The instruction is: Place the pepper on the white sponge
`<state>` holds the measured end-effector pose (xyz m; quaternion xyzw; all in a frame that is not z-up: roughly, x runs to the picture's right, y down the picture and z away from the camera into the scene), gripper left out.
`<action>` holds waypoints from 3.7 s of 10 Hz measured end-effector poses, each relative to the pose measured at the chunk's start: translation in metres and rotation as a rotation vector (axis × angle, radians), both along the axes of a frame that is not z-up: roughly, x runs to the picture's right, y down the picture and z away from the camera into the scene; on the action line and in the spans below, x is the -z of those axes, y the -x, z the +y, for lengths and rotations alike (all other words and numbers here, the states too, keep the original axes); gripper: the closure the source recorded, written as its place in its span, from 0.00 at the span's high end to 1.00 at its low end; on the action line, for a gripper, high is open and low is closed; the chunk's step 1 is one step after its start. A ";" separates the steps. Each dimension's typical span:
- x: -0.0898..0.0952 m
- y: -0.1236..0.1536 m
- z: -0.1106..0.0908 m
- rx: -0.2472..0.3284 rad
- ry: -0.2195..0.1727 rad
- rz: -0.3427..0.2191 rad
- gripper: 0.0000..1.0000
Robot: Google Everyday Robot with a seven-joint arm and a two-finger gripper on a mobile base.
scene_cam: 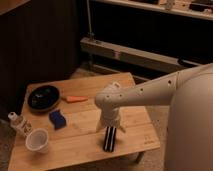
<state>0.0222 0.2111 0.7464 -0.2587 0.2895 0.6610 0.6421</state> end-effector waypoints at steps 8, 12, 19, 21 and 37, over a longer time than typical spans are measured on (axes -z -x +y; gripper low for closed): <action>-0.006 -0.011 -0.009 0.015 -0.024 -0.038 0.80; -0.041 -0.039 -0.075 0.109 -0.107 -0.164 0.80; -0.078 -0.009 -0.179 0.422 -0.215 -0.603 0.80; -0.079 -0.009 -0.181 0.442 -0.211 -0.626 0.80; -0.088 0.150 -0.173 0.866 -0.485 -1.377 0.80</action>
